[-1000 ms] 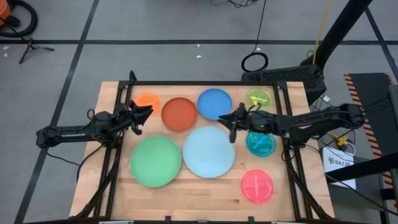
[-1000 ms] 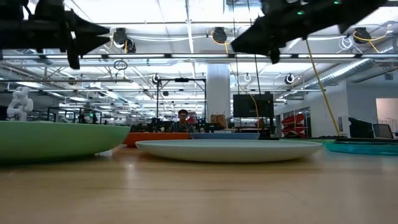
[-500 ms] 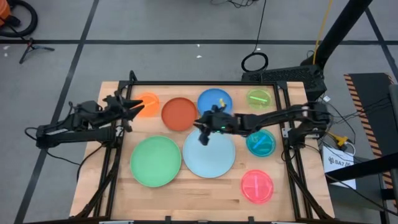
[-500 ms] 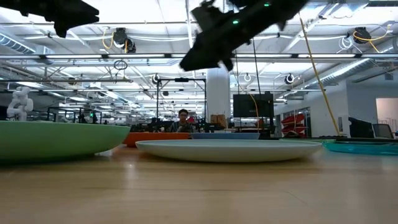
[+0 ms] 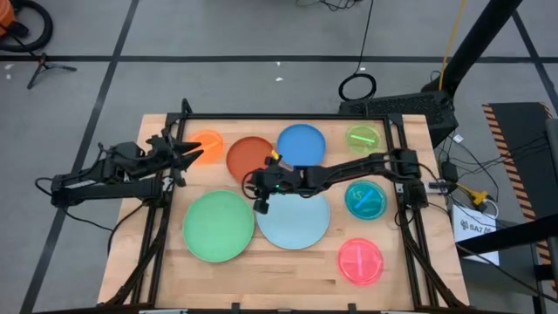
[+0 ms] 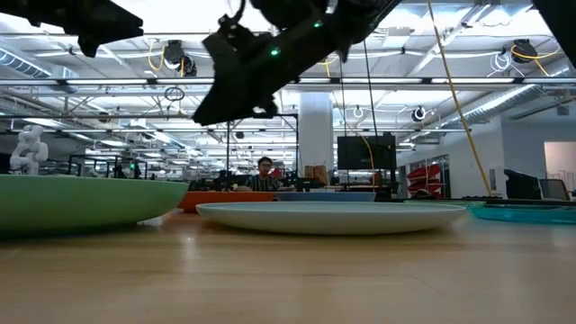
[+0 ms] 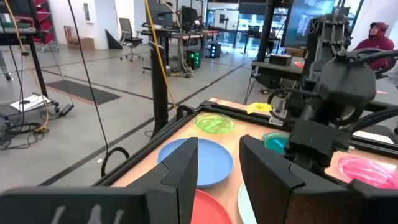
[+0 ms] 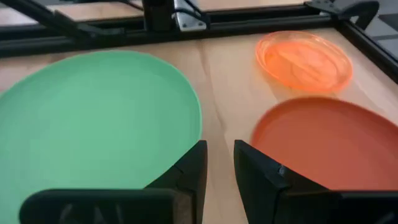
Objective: Stack plastic plates
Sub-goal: Stack the green plate on top of the light blue plate
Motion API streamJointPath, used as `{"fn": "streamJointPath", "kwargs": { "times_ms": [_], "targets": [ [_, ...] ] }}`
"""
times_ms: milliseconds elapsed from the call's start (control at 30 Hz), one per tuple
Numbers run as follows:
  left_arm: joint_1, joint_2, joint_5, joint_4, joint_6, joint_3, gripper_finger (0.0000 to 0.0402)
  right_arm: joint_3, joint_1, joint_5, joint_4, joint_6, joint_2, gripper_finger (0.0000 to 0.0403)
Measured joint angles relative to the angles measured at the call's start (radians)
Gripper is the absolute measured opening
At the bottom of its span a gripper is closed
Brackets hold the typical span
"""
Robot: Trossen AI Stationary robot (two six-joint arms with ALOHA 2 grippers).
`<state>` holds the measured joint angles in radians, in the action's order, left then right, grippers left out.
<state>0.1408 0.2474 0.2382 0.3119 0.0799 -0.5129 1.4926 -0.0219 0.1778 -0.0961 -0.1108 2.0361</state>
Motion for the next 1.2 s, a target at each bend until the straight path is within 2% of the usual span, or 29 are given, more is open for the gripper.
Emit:
{"fn": "streamJointPath", "kwargs": {
  "times_ms": [300, 467, 600, 700, 800, 967, 1067, 1200],
  "targets": [
    [0.000, 0.000, 0.000, 0.010, -0.007, 0.000, 0.0124, 0.214, 0.000, -0.027, 0.039, -0.022, 0.146, 0.0073],
    [0.000, 0.000, 0.000, 0.036, -0.012, 0.000, 0.0124, 0.291, 0.000, -0.060, 0.214, -0.111, 0.178, 0.0073],
    [0.000, 0.000, -0.001, 0.050, -0.019, 0.000, 0.0124, 0.294, -0.001, -0.078, 0.367, -0.227, 0.177, 0.0073],
    [0.000, 0.000, -0.001, 0.055, -0.021, 0.000, 0.0124, 0.292, -0.008, -0.076, 0.423, -0.237, 0.179, 0.0078],
    [0.000, 0.000, -0.001, 0.058, -0.022, 0.001, 0.0124, 0.292, -0.016, -0.067, 0.414, -0.210, 0.177, 0.0097],
    [0.000, 0.000, -0.001, 0.059, -0.023, 0.000, 0.0124, 0.292, -0.021, 0.031, 0.415, -0.212, 0.177, 0.0149],
    [0.000, 0.000, -0.001, 0.060, -0.024, 0.000, 0.0124, 0.294, -0.019, 0.029, 0.389, -0.220, 0.197, 0.0175],
    [0.000, 0.000, -0.001, 0.066, -0.025, 0.001, 0.0124, 0.292, -0.019, -0.001, 0.354, -0.249, 0.238, 0.0190]
  ]
}}
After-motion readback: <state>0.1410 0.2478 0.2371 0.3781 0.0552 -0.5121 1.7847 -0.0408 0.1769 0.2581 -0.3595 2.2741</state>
